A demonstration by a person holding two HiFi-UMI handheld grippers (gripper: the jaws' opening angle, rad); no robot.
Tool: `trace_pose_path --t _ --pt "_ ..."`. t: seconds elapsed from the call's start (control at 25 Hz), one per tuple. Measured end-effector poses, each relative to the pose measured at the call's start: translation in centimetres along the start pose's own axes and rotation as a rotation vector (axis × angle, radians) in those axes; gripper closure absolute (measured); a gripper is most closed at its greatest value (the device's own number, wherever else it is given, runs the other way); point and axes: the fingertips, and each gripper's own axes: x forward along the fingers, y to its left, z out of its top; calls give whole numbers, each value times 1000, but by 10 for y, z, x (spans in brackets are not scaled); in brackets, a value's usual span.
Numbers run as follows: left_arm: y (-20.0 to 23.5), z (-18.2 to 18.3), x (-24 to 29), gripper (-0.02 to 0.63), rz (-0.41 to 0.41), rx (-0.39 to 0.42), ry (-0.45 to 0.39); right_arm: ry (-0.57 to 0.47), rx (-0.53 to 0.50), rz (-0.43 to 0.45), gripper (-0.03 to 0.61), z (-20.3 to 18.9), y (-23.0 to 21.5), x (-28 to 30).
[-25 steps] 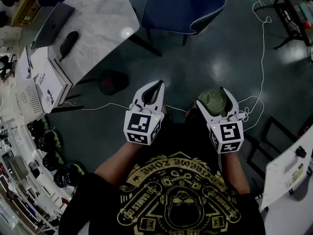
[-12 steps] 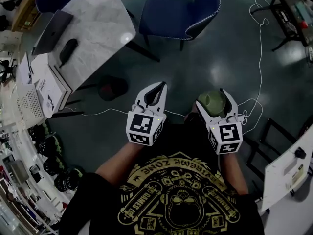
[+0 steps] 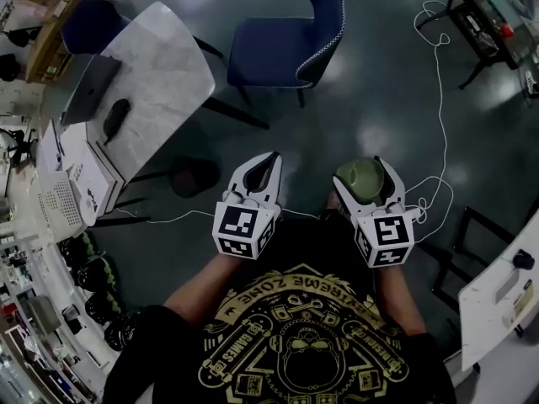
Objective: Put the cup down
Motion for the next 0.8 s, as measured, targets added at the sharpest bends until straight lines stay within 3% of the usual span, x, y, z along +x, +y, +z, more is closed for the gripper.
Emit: trace_pose_path --t 0.44,0.8 --pt "-84 19 55 607 -72 66 2 -55 63 -94 176 -10 -94 -48" --pt "-160 28 99 607 -241 140 31 -100 150 -267 176 -26 -162 -103"
